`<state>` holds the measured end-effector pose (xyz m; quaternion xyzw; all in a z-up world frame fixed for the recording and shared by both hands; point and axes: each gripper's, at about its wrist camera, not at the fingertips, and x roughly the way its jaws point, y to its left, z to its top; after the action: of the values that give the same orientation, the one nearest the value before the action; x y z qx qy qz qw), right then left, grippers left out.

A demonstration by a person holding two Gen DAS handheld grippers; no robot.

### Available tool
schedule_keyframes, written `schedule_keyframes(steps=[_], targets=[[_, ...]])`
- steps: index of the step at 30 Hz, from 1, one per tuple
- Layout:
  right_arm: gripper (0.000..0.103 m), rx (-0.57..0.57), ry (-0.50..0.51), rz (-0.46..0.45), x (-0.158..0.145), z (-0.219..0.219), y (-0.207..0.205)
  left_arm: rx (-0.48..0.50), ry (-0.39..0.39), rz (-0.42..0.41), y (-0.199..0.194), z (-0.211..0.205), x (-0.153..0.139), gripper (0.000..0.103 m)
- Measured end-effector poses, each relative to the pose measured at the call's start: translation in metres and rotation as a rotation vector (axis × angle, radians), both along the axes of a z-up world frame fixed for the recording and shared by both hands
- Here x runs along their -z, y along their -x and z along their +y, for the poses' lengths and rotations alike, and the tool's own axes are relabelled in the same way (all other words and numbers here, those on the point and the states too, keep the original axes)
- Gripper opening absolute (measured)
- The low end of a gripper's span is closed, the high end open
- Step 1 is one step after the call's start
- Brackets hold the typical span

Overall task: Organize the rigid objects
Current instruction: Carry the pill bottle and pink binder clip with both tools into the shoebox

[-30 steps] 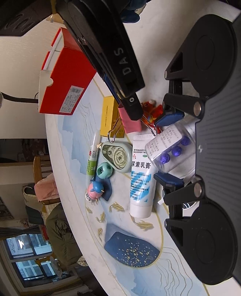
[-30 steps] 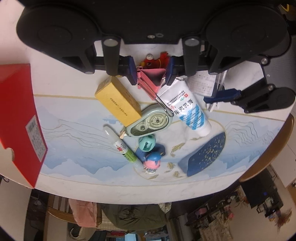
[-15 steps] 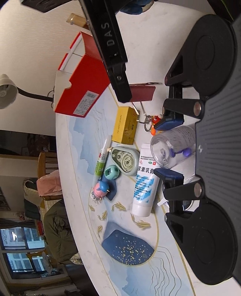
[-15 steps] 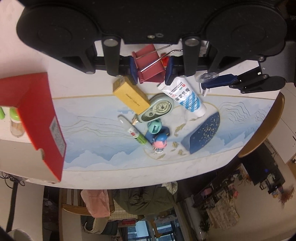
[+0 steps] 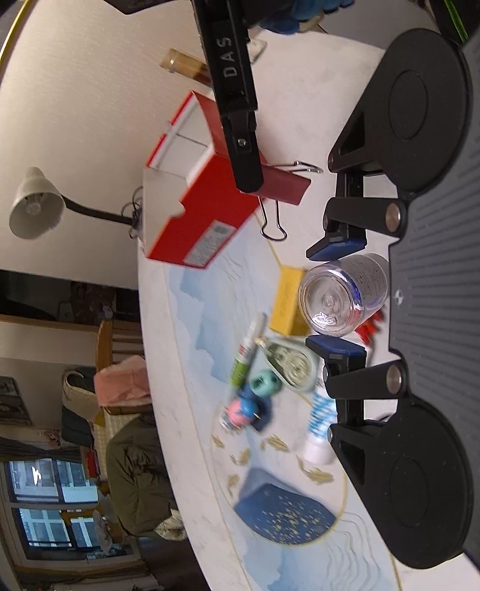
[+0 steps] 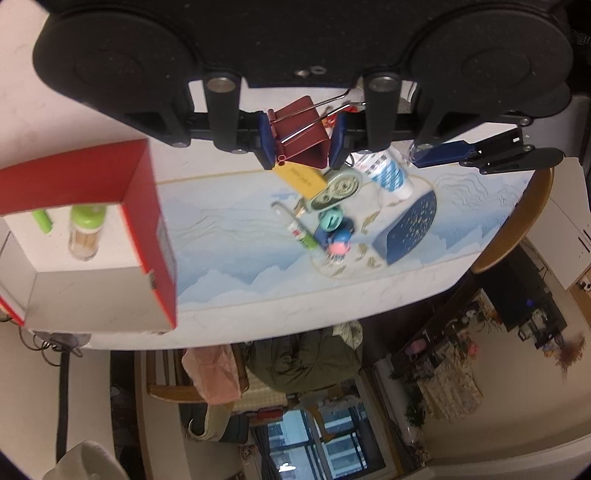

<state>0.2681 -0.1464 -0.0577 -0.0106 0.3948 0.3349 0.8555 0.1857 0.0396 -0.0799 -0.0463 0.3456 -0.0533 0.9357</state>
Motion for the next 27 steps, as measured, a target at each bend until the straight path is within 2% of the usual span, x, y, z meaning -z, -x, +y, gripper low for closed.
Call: schedule_keyframes(steps=[9,17,22,27], targets=[[0.03,0.064,-0.04,-0.067,-0.028,-0.044,-0.035,0.051,0.013,-0.041,-0.036,-0.042,-0.037,0.043],[0.03,0.149,-0.052,-0.142,-0.048,-0.092,-0.082,0.108,-0.014,-0.098,-0.086,-0.087,-0.069,0.043],[0.03,0.201,-0.05,-0.149,-0.048,-0.123,-0.114,0.123,-0.027,-0.104,-0.121,-0.116,-0.075,0.043],[0.03,0.242,-0.048,-0.134,-0.04,-0.153,-0.14,0.131,-0.013,-0.073,-0.154,-0.143,-0.068,0.043]])
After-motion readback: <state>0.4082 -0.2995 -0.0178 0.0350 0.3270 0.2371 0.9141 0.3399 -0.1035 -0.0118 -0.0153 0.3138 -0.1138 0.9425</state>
